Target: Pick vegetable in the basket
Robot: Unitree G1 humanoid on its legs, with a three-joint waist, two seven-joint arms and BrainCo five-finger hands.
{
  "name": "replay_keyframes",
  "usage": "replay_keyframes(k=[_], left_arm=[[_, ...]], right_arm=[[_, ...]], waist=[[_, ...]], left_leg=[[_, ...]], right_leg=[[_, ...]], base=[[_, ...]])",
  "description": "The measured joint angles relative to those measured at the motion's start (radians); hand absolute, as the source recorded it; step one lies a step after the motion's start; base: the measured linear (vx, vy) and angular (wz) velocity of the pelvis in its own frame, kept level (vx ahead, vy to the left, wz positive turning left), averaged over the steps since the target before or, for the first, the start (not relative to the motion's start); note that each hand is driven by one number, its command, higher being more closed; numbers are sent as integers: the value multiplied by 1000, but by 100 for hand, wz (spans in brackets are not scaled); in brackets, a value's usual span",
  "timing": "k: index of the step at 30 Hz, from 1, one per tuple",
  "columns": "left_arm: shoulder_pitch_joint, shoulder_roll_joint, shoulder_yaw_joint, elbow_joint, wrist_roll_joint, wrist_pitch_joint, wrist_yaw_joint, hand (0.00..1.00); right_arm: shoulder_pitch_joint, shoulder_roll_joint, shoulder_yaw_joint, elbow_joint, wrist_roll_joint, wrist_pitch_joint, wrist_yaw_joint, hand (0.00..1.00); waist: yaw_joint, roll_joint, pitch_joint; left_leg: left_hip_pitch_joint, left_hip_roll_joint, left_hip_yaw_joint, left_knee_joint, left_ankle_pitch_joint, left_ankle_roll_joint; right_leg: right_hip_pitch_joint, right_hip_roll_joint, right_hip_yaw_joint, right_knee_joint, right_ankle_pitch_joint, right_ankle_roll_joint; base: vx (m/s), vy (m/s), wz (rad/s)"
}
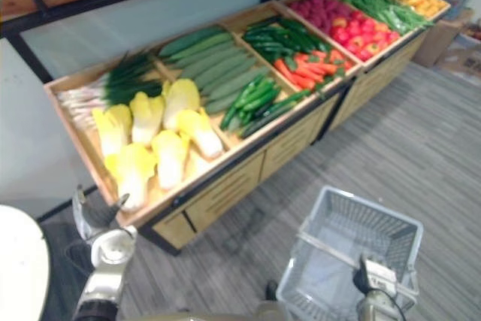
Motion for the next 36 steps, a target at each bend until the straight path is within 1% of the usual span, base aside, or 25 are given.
replay_keyframes(k=[6, 9, 13, 18, 23, 26, 29, 33, 36], left_arm=[[-41, 3, -4, 39, 1, 0, 3, 0], [-46, 4, -5, 39, 1, 0, 11, 0], [-63, 5, -8, 39, 1, 0, 11, 0], [-92, 5, -16, 46, 2, 0, 13, 0], [-102, 5, -14, 102, 1, 0, 15, 0], [-113, 6, -11, 112, 1, 1, 34, 0], [-126, 8, 7, 119, 1, 1, 53, 0], [-155, 9, 9, 149, 0, 3, 58, 0], [-180, 9, 9, 162, 0, 12, 58, 0]], right_arm=[[5, -9, 0, -19, 0, 1, -1, 100], [2, -12, 2, -23, 0, -5, -3, 100], [3, -13, 8, -26, 0, -8, -5, 100], [4, -14, 10, -27, 0, -8, -8, 100], [6, -18, 21, -27, 0, -8, -31, 100], [5, -19, 29, -27, 0, -8, -41, 100], [-4, -20, 33, -29, 0, -11, -44, 100], [-10, -21, 34, -29, 1, -14, -44, 100], [-10, -25, 39, -29, 1, -16, -45, 100]], waist=[[-12, 1, -1], [-22, 1, -1], [-27, 3, -2], [-30, 5, -3], [-33, 7, -5], [-34, 7, -4], [-32, 7, -4], [-51, 7, -4], [-53, 6, -2]], left_leg=[[-2, 5, 10, -2, -3, -4], [-2, 4, 19, -4, -5, -7], [-2, 5, 27, -11, -6, -8], [-2, 6, 27, -11, -6, -8], [-2, 8, 28, -11, -6, -9], [-6, 11, 34, -11, -8, -12], [-28, 12, 54, -10, -8, -12], [-35, 13, 54, -11, -8, -12], [-35, 12, 54, -11, -8, -12]], right_leg=[[-8, 6, 7, -5, 1, 0], [-11, 6, 14, -11, 2, 2], [-22, 10, 23, -12, 9, 0], [-22, 11, 23, -11, 9, 0], [-25, 12, 24, -12, 9, -1], [-33, 15, 29, -12, 8, -1], [-67, 19, 49, -11, 12, -4], [-73, 21, 51, -11, 17, -6], [-74, 21, 51, -10, 17, -6]], base=[[-6, -25, -7], [5, -11, -6], [4, -16, -9], [0, 0, 0], [-29, -21, -1], [-27, -27, -6], [-12, -25, -16], [10, -13, -4], [3, -7, -1]])
